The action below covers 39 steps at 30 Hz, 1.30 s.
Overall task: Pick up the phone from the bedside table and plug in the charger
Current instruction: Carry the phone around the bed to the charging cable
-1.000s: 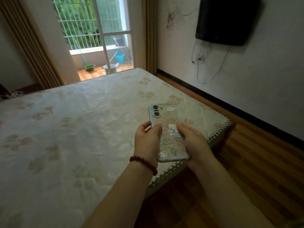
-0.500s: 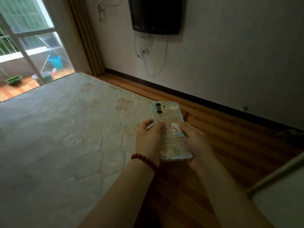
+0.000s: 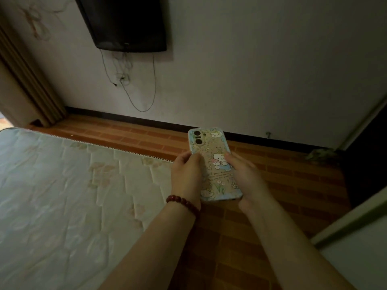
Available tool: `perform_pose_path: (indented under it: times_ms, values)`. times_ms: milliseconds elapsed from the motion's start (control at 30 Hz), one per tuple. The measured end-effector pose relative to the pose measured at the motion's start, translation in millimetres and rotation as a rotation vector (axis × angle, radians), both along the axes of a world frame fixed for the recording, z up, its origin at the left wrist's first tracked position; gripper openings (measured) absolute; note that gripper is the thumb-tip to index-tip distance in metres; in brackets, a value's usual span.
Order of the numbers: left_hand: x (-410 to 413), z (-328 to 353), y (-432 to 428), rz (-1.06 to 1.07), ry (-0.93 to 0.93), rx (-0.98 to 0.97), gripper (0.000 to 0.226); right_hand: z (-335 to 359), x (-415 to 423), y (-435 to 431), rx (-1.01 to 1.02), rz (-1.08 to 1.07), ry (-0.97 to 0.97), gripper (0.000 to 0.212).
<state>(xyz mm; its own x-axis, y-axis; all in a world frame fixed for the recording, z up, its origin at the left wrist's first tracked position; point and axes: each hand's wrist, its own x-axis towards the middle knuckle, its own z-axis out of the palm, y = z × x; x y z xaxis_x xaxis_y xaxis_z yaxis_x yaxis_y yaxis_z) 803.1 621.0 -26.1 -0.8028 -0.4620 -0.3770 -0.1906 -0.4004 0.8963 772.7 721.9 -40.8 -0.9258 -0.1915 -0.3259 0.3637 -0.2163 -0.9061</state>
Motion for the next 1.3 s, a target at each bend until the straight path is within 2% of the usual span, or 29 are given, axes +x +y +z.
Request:
perform_pose_path:
  times_ms: [133,333,467,833,1033,1300]
  values:
    - [-60.1,-0.9,10.0,-0.063,0.004,-0.005,0.022,-6.2,-54.7,11.8,-0.002,-0.076,-0.017,0.025]
    - [-166.5,-7.7,33.3,-0.148,0.081,-0.046,0.042,-22.3,-156.0,39.4,-0.004,-0.15,-0.009,0.022]
    - [-254.2,-6.9,57.8,-0.179,0.136,-0.061,0.033,-22.8,-243.8,65.3,-0.016,-0.168,0.001,0.021]
    - [-465.2,11.7,112.3,-0.191,0.192,-0.012,0.04,3.0,-454.4,120.3,-0.018,-0.202,0.058,0.025]
    - [-560.7,5.6,99.0,-0.167,0.19,0.017,0.032,-3.4,-552.5,106.6,-0.037,-0.191,0.06,0.026]
    - [-711.2,1.3,22.3,-0.078,0.173,-0.006,0.04,2.9,-709.0,27.9,-0.021,-0.114,0.063,0.025]
